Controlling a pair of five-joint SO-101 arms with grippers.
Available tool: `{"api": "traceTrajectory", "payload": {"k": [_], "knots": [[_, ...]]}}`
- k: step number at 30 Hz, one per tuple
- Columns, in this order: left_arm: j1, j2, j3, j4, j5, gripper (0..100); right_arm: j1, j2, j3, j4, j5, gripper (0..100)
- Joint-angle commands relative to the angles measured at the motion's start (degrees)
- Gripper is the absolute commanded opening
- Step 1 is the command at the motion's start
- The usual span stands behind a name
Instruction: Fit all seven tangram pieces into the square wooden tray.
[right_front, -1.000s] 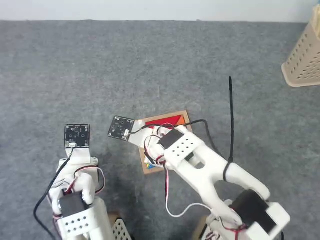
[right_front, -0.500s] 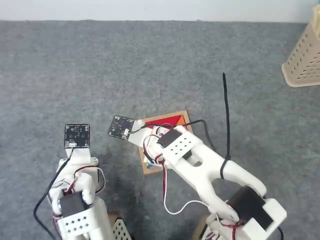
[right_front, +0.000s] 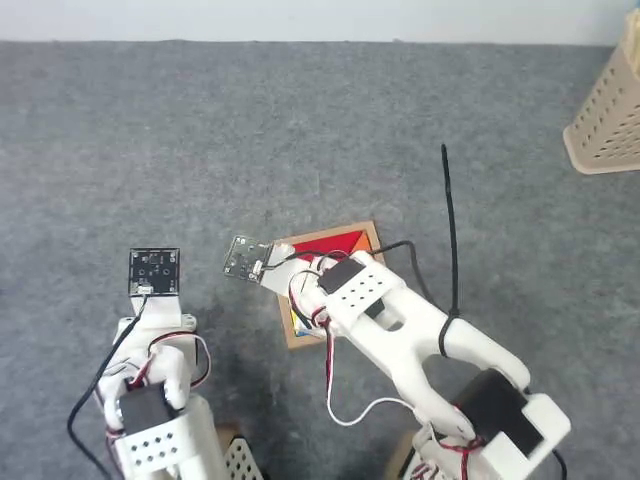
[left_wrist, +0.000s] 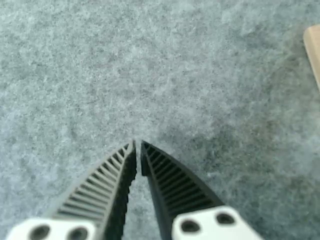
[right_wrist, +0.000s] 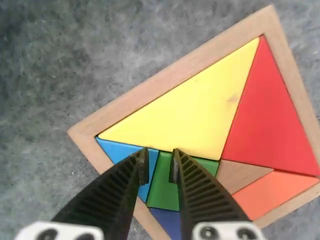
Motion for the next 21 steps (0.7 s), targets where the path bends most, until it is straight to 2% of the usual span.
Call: {"api": "traceTrajectory", "payload": {"k": [1,9,11,13,18,21], "knots": [[-0.26,-0.79,-0.4,0.44,-0.26,1,1.63,-2.86,-0.09,0.66,-0.7,8.0],[-0.26,-0.79,-0.4,0.44,-0.26,1,1.71,-6.37,-0.09,1.45,-1.49,7.6],[-0.26,-0.79,-0.4,0.44,-0.26,1,2.68,-9.1,-0.09,2.77,-3.25,3.5],[-0.26,-0.79,-0.4,0.44,-0.26,1,5.14,-12.26,-0.09,3.65,-4.57,0.2],[-0.26,-0.79,-0.4,0.44,-0.26,1,14.37,-20.62,0.35,4.7,-11.78,0.6],[-0.26,-0.79,-0.4,0.44,-0.26,1,17.45,-26.15,3.25,4.7,-15.65,0.6]]}}
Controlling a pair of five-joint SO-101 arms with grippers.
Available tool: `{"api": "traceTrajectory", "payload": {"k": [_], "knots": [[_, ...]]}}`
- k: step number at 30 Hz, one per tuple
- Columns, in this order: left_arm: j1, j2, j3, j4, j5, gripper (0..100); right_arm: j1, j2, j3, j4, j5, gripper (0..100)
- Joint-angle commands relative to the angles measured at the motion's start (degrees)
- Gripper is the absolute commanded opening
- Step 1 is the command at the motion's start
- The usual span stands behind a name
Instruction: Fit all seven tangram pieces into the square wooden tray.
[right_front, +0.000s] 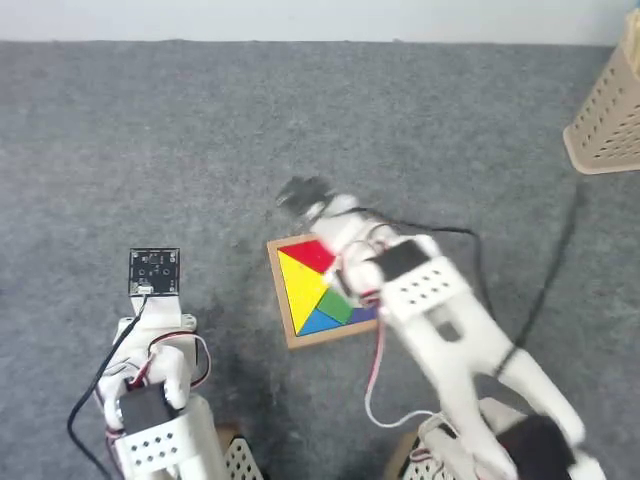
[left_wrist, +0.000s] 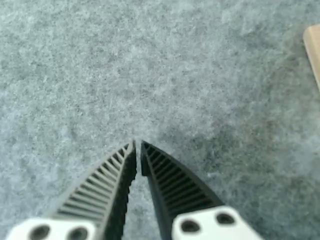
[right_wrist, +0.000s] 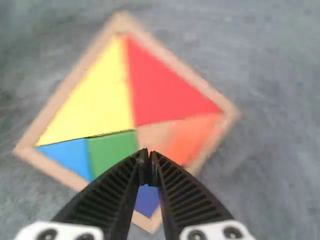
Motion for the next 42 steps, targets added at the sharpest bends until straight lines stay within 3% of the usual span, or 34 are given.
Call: {"api": "traceTrajectory", "payload": {"k": [1,15,23,27,42], "knots": [[-0.26,-0.79,-0.4,0.44,-0.26,1,3.56,-9.19,2.73,0.75,-4.31,0.6],[-0.26,-0.79,-0.4,0.44,-0.26,1,4.79,-39.6,29.54,0.84,-4.48,0.9],[-0.26,-0.79,-0.4,0.44,-0.26,1,20.7,-54.99,37.36,0.84,-4.4,0.9],[-0.26,-0.79,-0.4,0.44,-0.26,1,25.1,-59.74,42.64,0.84,-4.4,0.9],[0.09,-0.7,-0.4,0.44,-0.26,1,26.07,-71.34,53.19,0.84,-4.4,1.0]]}}
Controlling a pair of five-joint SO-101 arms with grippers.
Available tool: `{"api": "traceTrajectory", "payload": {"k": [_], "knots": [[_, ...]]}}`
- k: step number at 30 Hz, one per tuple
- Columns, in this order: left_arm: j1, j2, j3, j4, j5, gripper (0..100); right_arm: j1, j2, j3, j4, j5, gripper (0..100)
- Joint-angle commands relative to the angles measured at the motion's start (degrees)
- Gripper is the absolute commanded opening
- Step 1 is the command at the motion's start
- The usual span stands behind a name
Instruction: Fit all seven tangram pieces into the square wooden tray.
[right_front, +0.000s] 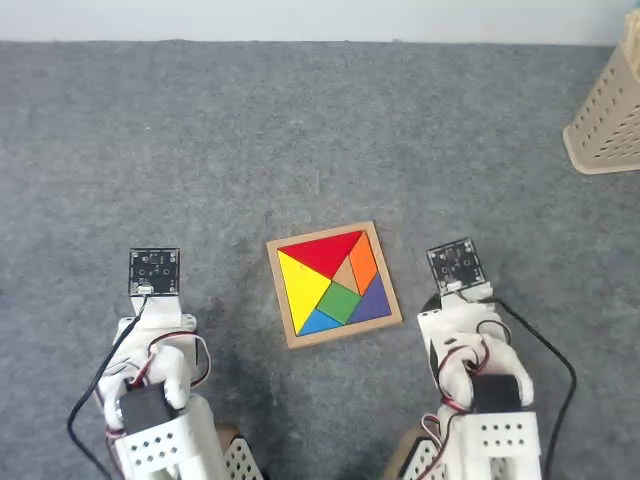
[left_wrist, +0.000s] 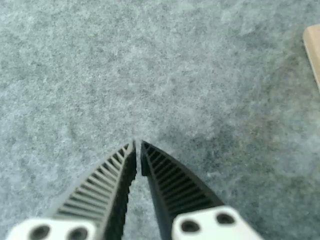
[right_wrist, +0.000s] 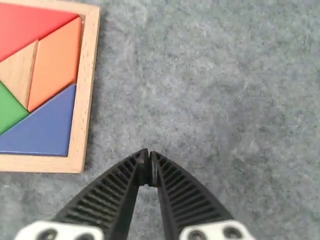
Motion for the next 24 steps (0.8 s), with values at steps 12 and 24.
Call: {"api": "traceTrajectory", "payload": {"k": [12,24], "knots": [[0.09,-0.7,-0.4,0.44,-0.26,1,4.09,-11.56,1.49,9.27,-0.26,1.0],[2.73,-0.7,-0.4,0.44,-0.26,1,4.18,-11.3,1.49,21.76,-0.44,0.9]]}}
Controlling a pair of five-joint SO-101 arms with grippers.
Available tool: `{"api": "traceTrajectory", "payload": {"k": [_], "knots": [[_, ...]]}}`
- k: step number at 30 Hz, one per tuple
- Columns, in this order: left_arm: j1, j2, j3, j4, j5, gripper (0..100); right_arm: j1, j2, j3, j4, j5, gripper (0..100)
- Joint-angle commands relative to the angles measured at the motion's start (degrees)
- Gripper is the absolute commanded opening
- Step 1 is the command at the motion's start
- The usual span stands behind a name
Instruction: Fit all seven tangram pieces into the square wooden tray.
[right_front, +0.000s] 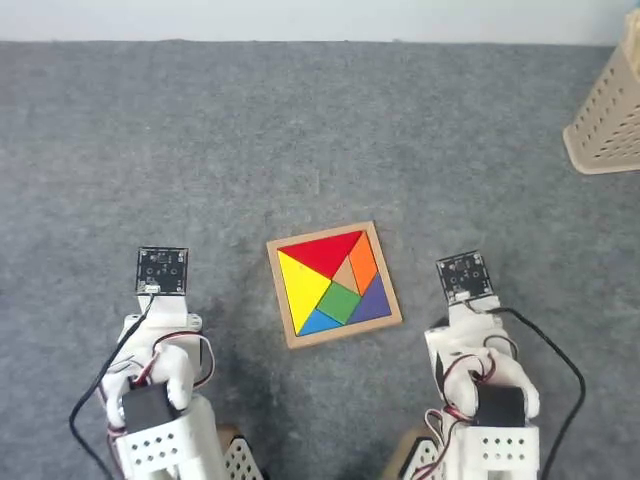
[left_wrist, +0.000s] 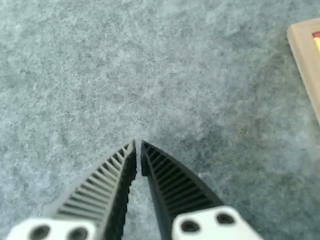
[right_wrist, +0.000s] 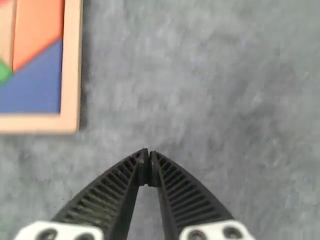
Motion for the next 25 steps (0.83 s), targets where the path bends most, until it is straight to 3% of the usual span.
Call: {"api": "traceTrajectory", "payload": {"k": [1,11,25], "knots": [[0.18,-0.7,-0.4,0.44,-0.26,1,0.57,-1.1,0.88,1.8,-0.44,0.9],[0.18,-0.7,-0.4,0.44,-0.26,1,6.64,-1.36,0.88,2.07,-0.44,0.9],[0.18,-0.7,-0.4,0.44,-0.26,1,6.73,-1.45,0.88,2.15,-0.44,0.9]]}}
